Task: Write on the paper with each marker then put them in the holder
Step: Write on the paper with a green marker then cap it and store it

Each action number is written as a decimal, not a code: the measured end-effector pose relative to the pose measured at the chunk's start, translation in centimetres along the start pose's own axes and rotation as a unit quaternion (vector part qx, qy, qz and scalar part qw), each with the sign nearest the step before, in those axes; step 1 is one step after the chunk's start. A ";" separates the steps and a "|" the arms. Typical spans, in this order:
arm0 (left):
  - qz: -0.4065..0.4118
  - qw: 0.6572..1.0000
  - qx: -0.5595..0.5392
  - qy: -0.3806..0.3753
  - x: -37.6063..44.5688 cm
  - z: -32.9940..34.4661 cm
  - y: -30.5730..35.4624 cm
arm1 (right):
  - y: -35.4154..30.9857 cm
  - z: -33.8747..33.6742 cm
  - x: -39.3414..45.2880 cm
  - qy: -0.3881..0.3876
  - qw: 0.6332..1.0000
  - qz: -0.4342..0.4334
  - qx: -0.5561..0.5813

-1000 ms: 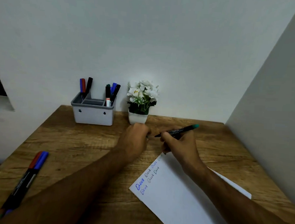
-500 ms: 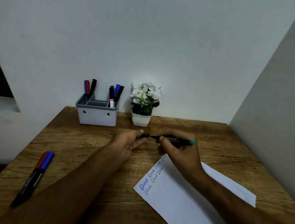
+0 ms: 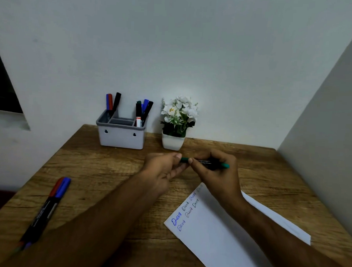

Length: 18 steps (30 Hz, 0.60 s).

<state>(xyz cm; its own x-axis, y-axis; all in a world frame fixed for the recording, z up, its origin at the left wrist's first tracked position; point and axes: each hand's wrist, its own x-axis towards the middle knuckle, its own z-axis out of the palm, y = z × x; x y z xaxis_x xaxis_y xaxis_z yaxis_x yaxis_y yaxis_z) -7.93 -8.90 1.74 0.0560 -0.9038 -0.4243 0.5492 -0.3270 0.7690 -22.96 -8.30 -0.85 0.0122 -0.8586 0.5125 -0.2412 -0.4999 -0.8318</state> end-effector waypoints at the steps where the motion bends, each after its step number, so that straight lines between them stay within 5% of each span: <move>1: 0.007 1.000 -0.003 0.011 -0.1 0.1 0.0 | 0.0 0.1 0.1 -0.003 1.000 -0.002 0.010; 12: 0.118 0.991 -0.054 0.030 -1.5 -0.7 2.9 | -1.4 3.1 1.8 -0.044 0.996 -0.013 0.079; 18: 0.285 0.954 0.034 0.086 -1.4 -4.4 6.3 | -3.7 5.7 2.4 -0.119 0.993 -0.013 0.019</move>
<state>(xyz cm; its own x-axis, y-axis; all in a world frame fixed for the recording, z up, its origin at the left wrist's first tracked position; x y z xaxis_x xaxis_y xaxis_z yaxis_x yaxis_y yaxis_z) -0.88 -8.47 5.12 0.4682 -0.8836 0.0035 0.3344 0.1809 0.9249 -16.47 -9.21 2.24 0.2472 -0.8456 0.4732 -0.2006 -0.5224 -0.8287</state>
